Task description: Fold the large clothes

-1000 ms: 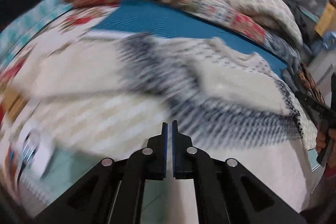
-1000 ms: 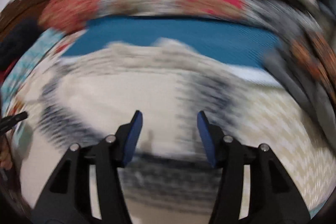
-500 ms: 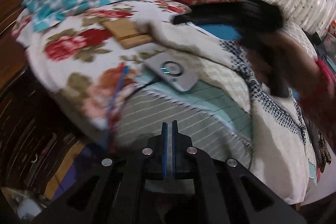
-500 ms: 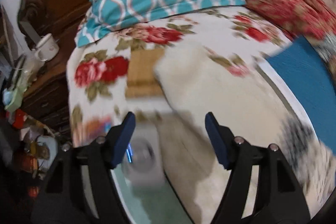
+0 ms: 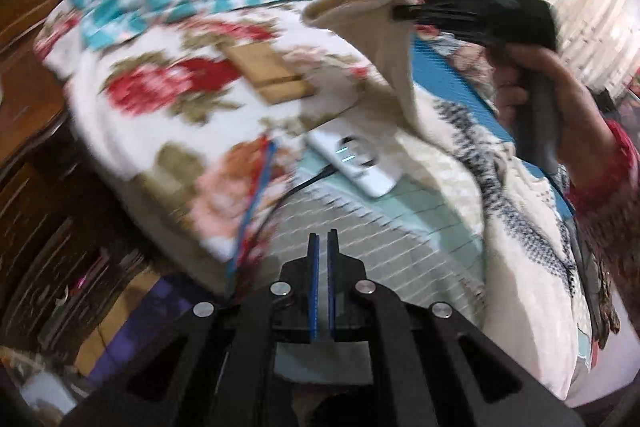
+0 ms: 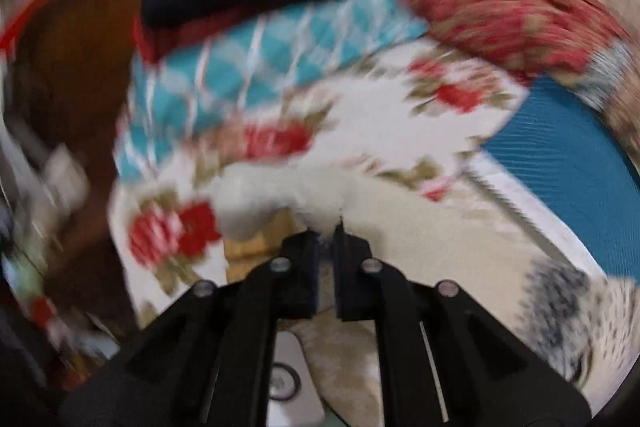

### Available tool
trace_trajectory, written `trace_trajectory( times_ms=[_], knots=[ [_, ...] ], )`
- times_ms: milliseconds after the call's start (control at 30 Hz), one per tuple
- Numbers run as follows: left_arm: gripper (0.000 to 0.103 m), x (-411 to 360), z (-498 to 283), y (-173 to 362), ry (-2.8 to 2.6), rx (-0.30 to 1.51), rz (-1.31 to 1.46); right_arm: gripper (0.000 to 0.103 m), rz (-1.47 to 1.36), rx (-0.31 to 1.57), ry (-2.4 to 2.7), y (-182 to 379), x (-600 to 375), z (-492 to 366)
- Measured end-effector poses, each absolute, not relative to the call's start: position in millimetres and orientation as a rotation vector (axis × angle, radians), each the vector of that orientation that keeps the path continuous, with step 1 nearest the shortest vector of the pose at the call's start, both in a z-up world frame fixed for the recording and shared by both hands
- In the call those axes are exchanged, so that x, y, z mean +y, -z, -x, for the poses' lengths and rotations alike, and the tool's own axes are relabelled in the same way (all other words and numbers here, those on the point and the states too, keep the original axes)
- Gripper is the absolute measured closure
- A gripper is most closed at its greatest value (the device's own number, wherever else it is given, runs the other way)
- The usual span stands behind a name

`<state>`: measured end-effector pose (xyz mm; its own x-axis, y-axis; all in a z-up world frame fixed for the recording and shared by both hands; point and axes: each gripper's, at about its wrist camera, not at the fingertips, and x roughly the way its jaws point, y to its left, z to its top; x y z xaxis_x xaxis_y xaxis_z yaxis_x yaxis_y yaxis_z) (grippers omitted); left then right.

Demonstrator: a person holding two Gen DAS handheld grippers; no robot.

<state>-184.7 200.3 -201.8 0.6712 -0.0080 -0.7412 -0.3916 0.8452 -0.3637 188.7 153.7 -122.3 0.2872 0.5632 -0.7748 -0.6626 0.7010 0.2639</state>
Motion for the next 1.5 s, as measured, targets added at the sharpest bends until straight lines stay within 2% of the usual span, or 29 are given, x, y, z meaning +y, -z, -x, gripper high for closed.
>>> trace_trajectory(
  times_ms=[133, 300, 433, 567, 667, 700, 733, 800, 967, 1033, 1167, 1233, 1267, 1400, 1500],
  knots=[
    [0.010, 174, 157, 185, -0.149, 0.778, 0.514, 0.098, -0.082, 0.931, -0.628, 101, 10, -215],
    [0.010, 123, 114, 172, -0.044, 0.775, 0.453, 0.098, -0.230, 0.931, -0.390, 110, -153, -218],
    [0.010, 68, 73, 164, 0.055, 0.789, 0.417, 0.098, -0.388, 0.932, -0.174, 132, -288, -197],
    [0.010, 14, 30, 163, 0.137, 0.823, 0.367, 0.097, -0.459, 0.974, -0.025, 171, -369, -170],
    [0.010, -28, -8, 163, 0.176, 0.845, 0.321, 0.088, -0.515, 1.061, 0.003, 202, -398, -160],
    [0.010, -40, -20, 162, 0.187, 0.848, 0.309, 0.074, -0.511, 1.077, 0.012, 208, -403, -159],
    [0.010, -49, -35, 162, 0.194, 0.851, 0.295, 0.055, -0.506, 1.079, 0.017, 209, -406, -157],
    [0.010, -72, -73, 169, 0.193, 0.878, 0.252, 0.041, -0.465, 1.037, 0.036, 204, -412, -152],
    [0.010, -103, -144, 217, 0.116, 1.021, 0.115, 0.036, -0.247, 0.981, 0.126, 190, -428, -137],
    [0.010, -101, -159, 242, 0.087, 1.088, 0.102, 0.025, -0.287, 0.973, 0.121, 190, -445, -129],
    [0.010, -106, -161, 249, 0.041, 1.066, 0.043, 0.026, -0.409, 0.908, 0.277, 189, -494, -109],
    [0.010, -108, -158, 247, 0.033, 1.062, 0.027, 0.033, -0.466, 0.851, 0.383, 184, -520, -97],
    [0.010, -108, -158, 245, 0.033, 1.060, 0.021, 0.033, -0.469, 0.837, 0.393, 179, -528, -96],
    [0.010, -107, -151, 225, 0.039, 1.023, 0.002, 0.033, -0.402, 0.809, 0.250, 159, -511, -105],
    [0.010, -97, -146, 197, 0.042, 0.933, 0.086, 0.034, -0.362, 0.839, 0.082, 157, -478, -127]
  ],
)
